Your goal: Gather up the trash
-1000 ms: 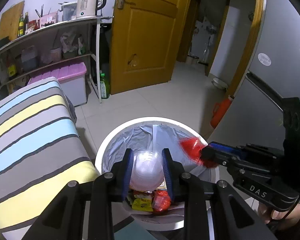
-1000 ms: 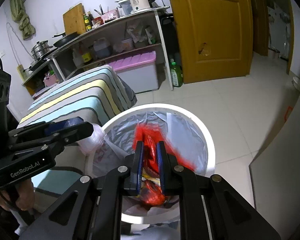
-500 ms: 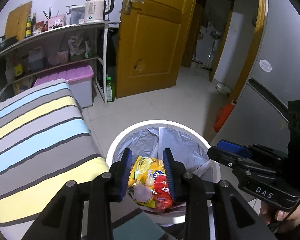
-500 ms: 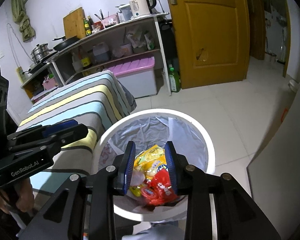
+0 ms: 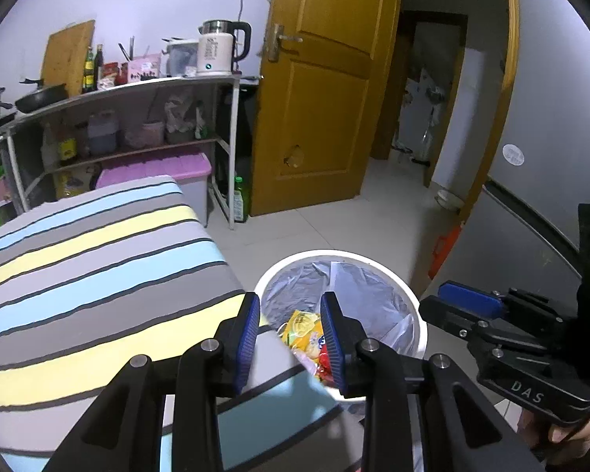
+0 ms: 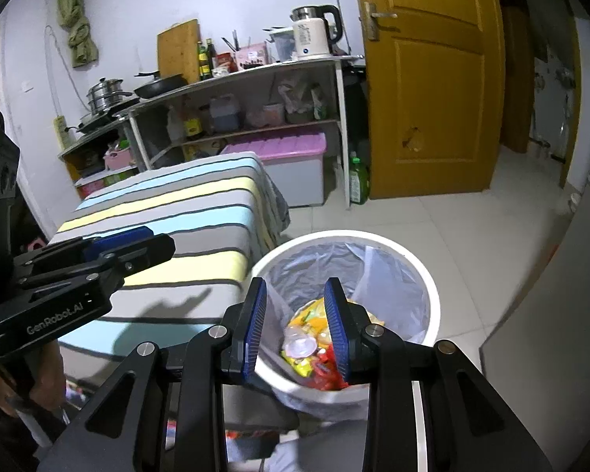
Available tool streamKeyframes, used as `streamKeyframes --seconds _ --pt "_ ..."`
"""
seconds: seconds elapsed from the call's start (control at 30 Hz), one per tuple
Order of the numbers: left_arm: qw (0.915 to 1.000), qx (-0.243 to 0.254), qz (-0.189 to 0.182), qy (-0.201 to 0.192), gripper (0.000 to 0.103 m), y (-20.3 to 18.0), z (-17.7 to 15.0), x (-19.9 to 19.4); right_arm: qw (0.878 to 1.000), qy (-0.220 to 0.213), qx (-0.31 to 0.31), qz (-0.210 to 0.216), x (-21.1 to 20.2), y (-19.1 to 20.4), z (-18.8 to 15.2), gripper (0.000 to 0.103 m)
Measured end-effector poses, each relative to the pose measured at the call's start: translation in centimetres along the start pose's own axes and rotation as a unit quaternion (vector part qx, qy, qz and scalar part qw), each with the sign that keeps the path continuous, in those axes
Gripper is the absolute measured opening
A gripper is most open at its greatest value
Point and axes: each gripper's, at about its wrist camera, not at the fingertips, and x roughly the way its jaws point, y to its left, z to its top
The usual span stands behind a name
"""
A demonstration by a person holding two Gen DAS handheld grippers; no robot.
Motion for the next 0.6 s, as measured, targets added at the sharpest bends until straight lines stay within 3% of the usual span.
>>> streamKeyframes --seconds 0.6 --pt "0.999 -0.006 0.035 -0.028 0.032 0.6 -4.6 -8.2 1.0 -0.011 -0.019 0.002 -5.2 3.7 -4.3 0.032"
